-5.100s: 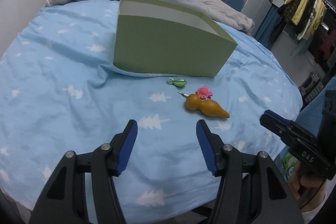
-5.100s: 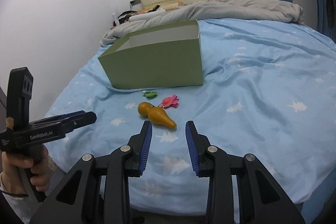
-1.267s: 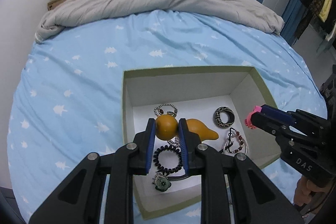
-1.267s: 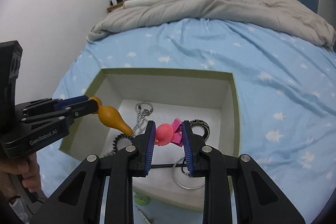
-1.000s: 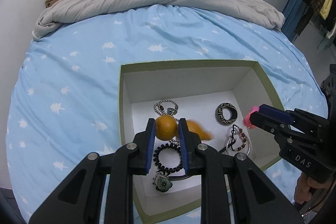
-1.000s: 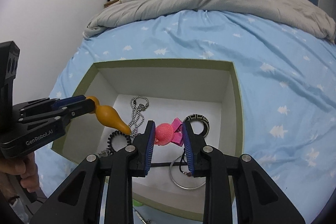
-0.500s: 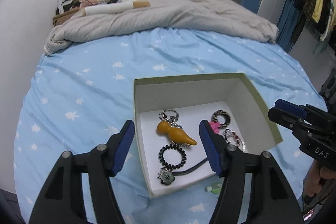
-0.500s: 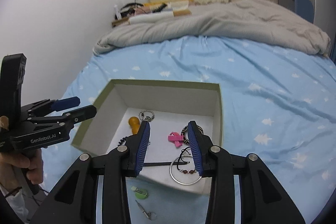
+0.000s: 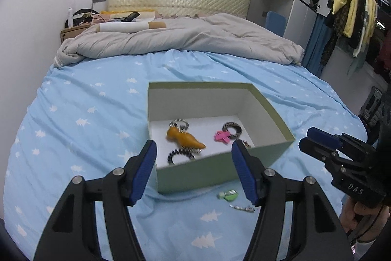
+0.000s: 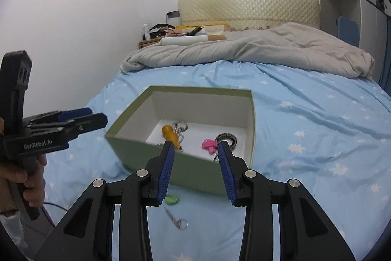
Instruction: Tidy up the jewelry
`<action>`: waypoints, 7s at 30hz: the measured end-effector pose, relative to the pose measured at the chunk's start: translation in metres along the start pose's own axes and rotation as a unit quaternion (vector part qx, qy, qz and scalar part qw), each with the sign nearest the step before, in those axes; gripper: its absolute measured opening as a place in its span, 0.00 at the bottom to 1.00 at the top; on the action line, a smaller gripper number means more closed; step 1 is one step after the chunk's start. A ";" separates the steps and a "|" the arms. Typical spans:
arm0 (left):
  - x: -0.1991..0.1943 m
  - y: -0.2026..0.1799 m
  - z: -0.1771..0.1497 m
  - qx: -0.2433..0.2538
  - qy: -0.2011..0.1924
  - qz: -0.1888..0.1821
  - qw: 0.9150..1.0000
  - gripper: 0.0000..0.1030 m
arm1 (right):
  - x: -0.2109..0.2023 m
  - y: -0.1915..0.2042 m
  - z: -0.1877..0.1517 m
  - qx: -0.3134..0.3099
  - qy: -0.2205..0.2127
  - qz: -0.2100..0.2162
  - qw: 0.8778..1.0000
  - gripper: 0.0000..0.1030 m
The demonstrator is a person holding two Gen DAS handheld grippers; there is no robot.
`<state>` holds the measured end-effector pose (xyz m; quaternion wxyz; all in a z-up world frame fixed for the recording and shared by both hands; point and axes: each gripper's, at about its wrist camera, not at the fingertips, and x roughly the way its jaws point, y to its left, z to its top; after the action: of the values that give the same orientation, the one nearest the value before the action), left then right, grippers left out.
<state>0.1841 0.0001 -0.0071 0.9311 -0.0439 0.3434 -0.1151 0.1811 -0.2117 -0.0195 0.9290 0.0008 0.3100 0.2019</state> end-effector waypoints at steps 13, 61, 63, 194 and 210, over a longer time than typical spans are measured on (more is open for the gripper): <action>-0.012 -0.006 -0.036 -0.025 -0.027 -0.008 0.999 0.62 | -0.013 0.005 -0.062 0.030 -0.018 -0.002 0.999 0.34; 0.113 -0.026 -0.078 -0.001 0.136 -0.092 0.986 0.49 | 0.081 0.019 -0.120 -0.006 0.076 0.046 0.996 0.15; 0.115 -0.026 -0.079 -0.002 0.139 -0.093 0.986 0.49 | 0.079 0.022 -0.122 -0.010 0.075 0.049 0.996 0.15; -0.008 0.015 0.069 -0.033 0.095 0.041 0.994 0.75 | 0.014 -0.014 0.077 0.079 0.088 -0.040 0.992 0.31; -0.014 0.014 0.065 -0.033 0.093 0.044 0.994 0.75 | 0.000 -0.015 0.070 0.081 0.067 -0.052 0.993 0.68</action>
<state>0.2182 0.0177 0.0490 0.8972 -0.0481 0.4340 -0.0665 0.2268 -0.2174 0.0352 0.9123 0.0461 0.3867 0.1270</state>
